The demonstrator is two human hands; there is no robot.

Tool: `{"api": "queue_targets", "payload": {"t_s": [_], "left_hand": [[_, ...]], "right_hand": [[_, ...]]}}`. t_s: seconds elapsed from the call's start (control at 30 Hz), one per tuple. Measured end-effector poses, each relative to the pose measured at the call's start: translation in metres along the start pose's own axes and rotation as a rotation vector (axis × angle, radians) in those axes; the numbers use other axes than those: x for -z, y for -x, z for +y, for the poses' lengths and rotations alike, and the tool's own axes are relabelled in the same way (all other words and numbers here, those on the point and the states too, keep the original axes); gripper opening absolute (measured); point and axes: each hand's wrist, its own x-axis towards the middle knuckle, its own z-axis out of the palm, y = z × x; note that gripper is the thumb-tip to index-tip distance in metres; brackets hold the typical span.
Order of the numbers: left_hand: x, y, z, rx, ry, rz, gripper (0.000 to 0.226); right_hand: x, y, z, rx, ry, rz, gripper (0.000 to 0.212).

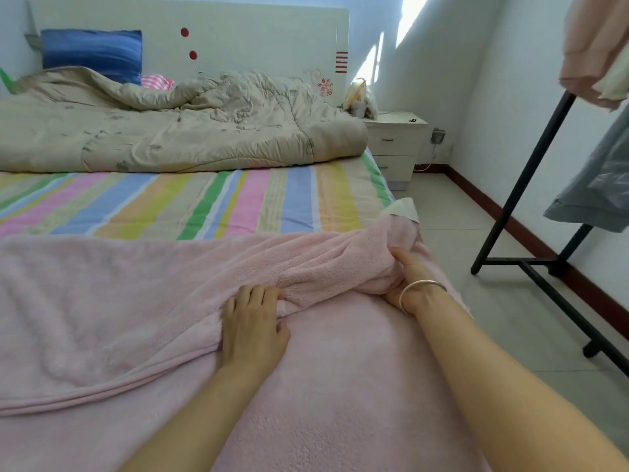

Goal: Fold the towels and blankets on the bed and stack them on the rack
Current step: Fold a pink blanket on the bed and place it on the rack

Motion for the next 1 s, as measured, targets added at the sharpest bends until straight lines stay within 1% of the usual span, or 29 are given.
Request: {"api": "queue_targets", "payload": {"t_s": [0.07, 0.1, 0.13, 0.23, 0.27, 0.33, 0.4, 0.5, 0.57, 0.6, 0.63, 0.67, 0.7, 0.8, 0.87, 0.93, 1.0], "left_hand": [[0.001, 0.0, 0.003, -0.014, -0.021, 0.001, 0.039], [0.001, 0.001, 0.004, -0.022, -0.036, -0.001, 0.041], [0.002, 0.001, 0.005, -0.029, -0.056, -0.003, 0.042], [0.012, 0.001, 0.01, -0.079, -0.15, 0.002, 0.05], [0.016, 0.002, 0.01, -0.106, -0.178, 0.007, 0.052], [0.026, 0.004, 0.009, -0.155, -0.19, 0.011, 0.059], [0.038, 0.008, 0.007, -0.194, -0.149, 0.003, 0.07], [0.06, 0.02, 0.009, -0.241, -0.067, -0.043, 0.083], [0.069, 0.031, 0.011, -0.267, -0.017, -0.081, 0.082], [0.071, 0.037, 0.011, -0.278, 0.014, -0.11, 0.081], [0.071, 0.044, 0.011, -0.292, 0.038, -0.135, 0.079], [0.071, 0.049, 0.011, -0.304, 0.048, -0.156, 0.078], [0.069, 0.055, 0.011, -0.313, 0.036, -0.17, 0.078], [0.066, 0.066, 0.012, -0.326, 0.006, -0.2, 0.081], [0.065, 0.069, 0.016, -0.306, 0.026, -0.242, 0.078], [0.069, 0.069, 0.022, -0.275, -0.049, -0.26, 0.076], [0.074, 0.068, 0.025, -0.177, -0.179, -0.343, 0.075]], "right_hand": [[0.005, 0.004, -0.006, 0.116, 0.032, 0.053, 0.058], [0.008, 0.01, -0.011, 0.139, 0.02, 0.083, 0.062], [0.008, 0.017, -0.016, 0.135, 0.011, 0.111, 0.062], [0.013, 0.042, -0.035, 0.189, -0.057, 0.204, 0.031], [0.015, 0.051, -0.04, 0.199, -0.098, 0.223, 0.026], [0.02, 0.068, -0.047, 0.208, -0.143, 0.24, 0.026], [0.028, 0.078, -0.05, 0.187, -0.118, 0.25, 0.028], [0.038, 0.086, -0.044, 0.165, 0.058, 0.321, 0.031], [0.048, 0.085, -0.04, 0.177, 0.193, 0.354, 0.036], [0.055, 0.089, -0.037, 0.145, 0.269, 0.357, 0.033], [0.063, 0.093, -0.035, 0.109, 0.315, 0.365, 0.026], [0.07, 0.1, -0.032, 0.063, 0.316, 0.352, 0.017], [0.079, 0.106, -0.029, 0.019, 0.331, 0.363, 0.015], [0.102, 0.113, -0.02, -0.033, 0.4, 0.397, 0.024], [0.11, 0.115, -0.018, -0.026, 0.382, 0.38, 0.016], [0.115, 0.117, -0.016, 0.007, 0.387, 0.389, 0.013], [0.119, 0.116, -0.017, 0.05, 0.369, 0.411, 0.022]]}}
